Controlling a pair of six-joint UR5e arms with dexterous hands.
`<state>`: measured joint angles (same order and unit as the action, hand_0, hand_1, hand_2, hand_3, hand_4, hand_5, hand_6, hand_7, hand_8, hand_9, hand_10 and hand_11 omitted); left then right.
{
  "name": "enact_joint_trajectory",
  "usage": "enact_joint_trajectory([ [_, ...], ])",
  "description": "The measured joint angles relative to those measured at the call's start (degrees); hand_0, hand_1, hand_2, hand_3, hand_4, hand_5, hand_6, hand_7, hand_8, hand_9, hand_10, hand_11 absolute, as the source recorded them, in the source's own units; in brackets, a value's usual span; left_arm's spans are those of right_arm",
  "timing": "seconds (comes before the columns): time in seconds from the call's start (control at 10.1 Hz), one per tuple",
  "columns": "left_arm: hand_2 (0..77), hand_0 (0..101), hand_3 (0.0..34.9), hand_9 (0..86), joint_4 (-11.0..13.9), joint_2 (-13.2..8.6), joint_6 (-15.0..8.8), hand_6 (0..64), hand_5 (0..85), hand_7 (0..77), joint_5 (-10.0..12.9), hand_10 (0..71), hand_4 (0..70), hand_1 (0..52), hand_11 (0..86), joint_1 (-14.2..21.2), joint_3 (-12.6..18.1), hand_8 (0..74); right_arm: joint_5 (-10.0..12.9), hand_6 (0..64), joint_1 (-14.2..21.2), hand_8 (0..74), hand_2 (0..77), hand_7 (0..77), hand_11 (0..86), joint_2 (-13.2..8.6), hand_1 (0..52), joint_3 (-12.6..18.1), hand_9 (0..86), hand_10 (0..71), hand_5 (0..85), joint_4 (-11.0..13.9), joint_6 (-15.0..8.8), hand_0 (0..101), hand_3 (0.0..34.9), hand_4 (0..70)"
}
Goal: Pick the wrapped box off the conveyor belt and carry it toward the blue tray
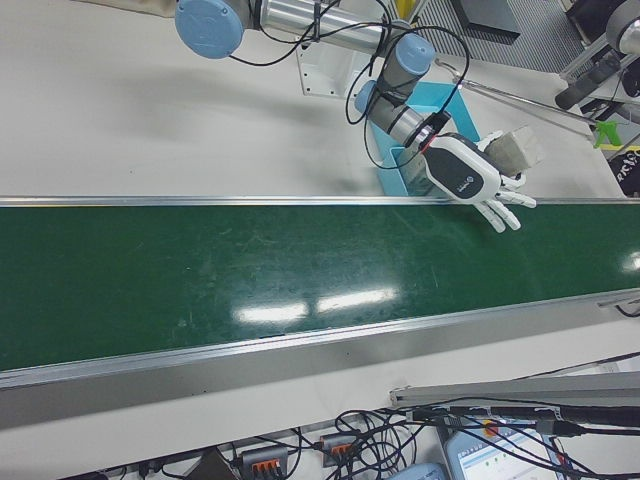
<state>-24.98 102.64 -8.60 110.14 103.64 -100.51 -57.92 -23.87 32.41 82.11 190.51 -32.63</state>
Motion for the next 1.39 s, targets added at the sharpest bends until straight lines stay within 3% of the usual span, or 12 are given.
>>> enact_joint_trajectory([
  [0.1, 1.1, 0, 0.0, 0.0, 0.0, 0.0, 0.0, 0.0, 1.1, 0.5, 0.0, 0.5, 0.0, 0.0, 0.0, 0.0, 0.0, 0.5, -0.11, 7.6, 0.0, 0.0, 4.4, 12.0, 0.5, 0.11, 9.3, 0.35, 1.1, 0.0, 25.1, 0.12, 0.06, 46, 12.1, 18.0],
  [0.2, 0.5, 0, 0.0, 0.0, 0.0, 0.0, 0.0, 0.0, 1.1, 0.5, 0.0, 0.0, 0.0, 0.0, 0.0, 0.0, 0.0, 0.5, -0.19, 5.5, -0.01, 0.0, 7.6, 19.6, 0.5, 0.4, 13.6, 1.31, 2.2, 0.0, 12.0, 0.36, 0.15, 46, 13.0, 8.2],
  [0.4, 1.1, 0, 0.0, 0.0, 0.0, 0.0, 0.0, 0.0, 1.1, 0.5, 0.0, 0.5, 0.0, 0.0, 0.0, 0.0, 0.0, 0.5, -0.22, 5.5, -0.12, 0.0, 7.6, 19.6, 0.5, 1.84, 13.6, 4.83, 2.2, 0.0, 12.0, 1.18, 0.3, 46, 13.0, 8.2],
  [0.5, 1.1, 0, 0.0, 0.0, 0.0, 0.0, 0.0, 0.0, 1.1, 0.5, 0.0, 0.5, 0.0, 0.0, 0.0, 0.0, 0.0, 0.5, -0.15, 5.5, -0.51, 0.0, 8.2, 19.6, 0.5, 3.63, 10.4, 8.48, 2.2, 0.0, 13.6, 2.3, 0.43, 46, 16.4, 11.5],
  [0.69, 1.1, 0, 0.0, 0.0, 0.0, 0.0, 0.0, 0.0, 1.1, 0.5, 0.0, 0.5, 0.0, 0.0, 0.0, 0.0, 0.0, 0.5, -0.04, 5.5, -2.67, 0.0, 8.2, 21.3, 0.5, 10.58, 10.9, 19.55, 2.2, 0.0, 13.6, 6.27, 2.01, 46, 16.0, 13.1],
  [0.79, 0.5, 0, 0.0, 0.0, 0.0, 0.0, 0.0, 0.0, 1.1, 0.5, 0.0, 0.5, 0.0, 0.0, 0.0, 0.0, 0.0, 0.5, -0.06, 5.5, -4.02, 0.0, 8.2, 21.3, 0.5, 15.59, 10.9, 25.0, 2.2, 0.0, 13.6, 8.56, 5.28, 46, 16.0, 13.1],
  [0.89, 0.5, 0, 0.0, 0.0, 0.0, 0.0, 0.0, 0.0, 1.1, 0.5, 0.0, 0.5, 0.0, 0.0, 0.0, 0.0, 0.0, 0.5, -0.23, 7.6, -5.79, 0.0, 14.2, 26.7, 0.5, 20.73, 17.5, 28.67, 3.8, 0.0, 18.0, 10.62, 10.41, 48, 19.5, 18.5],
  [0.99, 0.5, 0, 0.0, 0.0, 0.0, 0.0, 0.0, 0.0, 1.1, 0.5, 0.0, 0.5, 0.0, 0.0, 0.0, 0.0, 0.0, 0.5, -1.47, 13.1, -8.6, 0.0, 20.2, 34.4, 0.5, 25.88, 23.5, 30.74, 5.4, 0.0, 25.6, 12.26, 16.66, 53, 17.2, 25.6],
  [1.09, 1.1, 0, 0.0, 0.0, 0.0, 0.0, 0.0, 0.0, 1.1, 0.5, 0.0, 0.5, 0.0, 0.0, 0.0, 0.0, 0.0, 0.5, -4.01, 22.9, -13.19, 8.2, 39.8, 47.5, 0.5, 30.73, 31.6, 31.73, 9.3, 0.0, 42.0, 13.21, 21.79, 58, 10.3, 39.8],
  [1.19, 1.1, 0, 0.0, 0.0, 0.0, 0.0, 0.0, 0.0, 1.1, 0.5, 0.0, 0.5, 0.0, 0.0, 0.0, 0.0, 0.0, 0.5, -7.3, 22.9, -19.21, 13.1, 39.8, 47.5, 0.5, 34.68, 31.6, 32.16, 18.0, 2.2, 42.0, 13.54, 24.96, 58, 10.3, 39.8],
  [1.29, 1.1, 0, 0.0, 0.0, 0.0, 0.0, 0.0, 0.0, 1.1, 0.5, 0.0, 0.5, 0.0, 0.0, 0.0, 0.0, 0.0, 0.5, -10.8, 37.1, -25.45, 29.5, 47.5, 63.3, 15.8, 37.38, 20.2, 32.34, 34.4, 24.5, 59.5, 13.54, 26.77, 55, 2.2, 47.5],
  [1.39, 1.1, 0, 0.0, 0.0, 0.0, 0.0, 0.0, 0.0, 1.1, 0.5, 0.0, 0.5, 0.0, 0.0, 0.0, 0.0, 0.0, 0.5, -13.78, 37.1, -30.81, 29.5, 47.5, 63.3, 15.8, 39.03, 20.2, 32.36, 34.4, 24.5, 59.5, 13.43, 27.75, 55, 2.2, 47.5],
])
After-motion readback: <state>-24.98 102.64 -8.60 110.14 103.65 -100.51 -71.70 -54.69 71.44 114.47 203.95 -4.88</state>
